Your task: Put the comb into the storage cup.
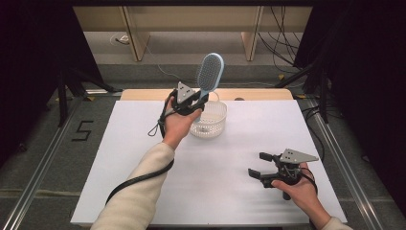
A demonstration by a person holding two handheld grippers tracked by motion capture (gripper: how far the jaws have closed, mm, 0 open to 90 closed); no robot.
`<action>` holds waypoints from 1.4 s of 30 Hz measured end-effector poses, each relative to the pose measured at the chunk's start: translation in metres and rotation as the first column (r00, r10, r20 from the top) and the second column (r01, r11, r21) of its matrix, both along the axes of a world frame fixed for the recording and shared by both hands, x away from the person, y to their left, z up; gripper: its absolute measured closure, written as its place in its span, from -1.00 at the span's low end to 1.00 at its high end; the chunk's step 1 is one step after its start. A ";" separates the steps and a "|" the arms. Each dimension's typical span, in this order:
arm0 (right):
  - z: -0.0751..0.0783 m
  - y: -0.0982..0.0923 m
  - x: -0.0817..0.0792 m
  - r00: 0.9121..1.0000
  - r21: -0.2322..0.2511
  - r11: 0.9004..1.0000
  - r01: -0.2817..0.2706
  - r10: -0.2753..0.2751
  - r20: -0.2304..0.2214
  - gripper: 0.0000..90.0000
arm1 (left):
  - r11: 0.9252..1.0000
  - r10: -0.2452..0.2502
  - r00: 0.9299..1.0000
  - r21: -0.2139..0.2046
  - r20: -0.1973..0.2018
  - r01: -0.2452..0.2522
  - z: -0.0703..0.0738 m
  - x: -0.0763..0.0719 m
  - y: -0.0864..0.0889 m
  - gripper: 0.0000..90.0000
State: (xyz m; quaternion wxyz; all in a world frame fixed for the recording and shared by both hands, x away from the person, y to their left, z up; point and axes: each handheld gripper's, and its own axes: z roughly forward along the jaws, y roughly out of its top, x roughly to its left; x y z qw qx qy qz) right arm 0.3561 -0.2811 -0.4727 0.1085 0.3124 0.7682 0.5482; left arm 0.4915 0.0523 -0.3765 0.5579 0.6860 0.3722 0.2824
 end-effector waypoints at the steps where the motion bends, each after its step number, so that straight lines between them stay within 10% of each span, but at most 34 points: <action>1: 0.000 0.000 0.000 1.000 0.000 1.000 0.000 0.000 0.000 -0.64 | 1.000 0.000 1.000 0.000 -0.001 0.000 0.000 0.000 0.000 0.55; 42: 0.000 0.000 0.000 1.000 0.000 1.000 -0.001 0.001 0.004 -0.64 | 1.000 -0.003 1.000 0.007 -0.008 0.003 -0.002 0.008 -0.004 0.55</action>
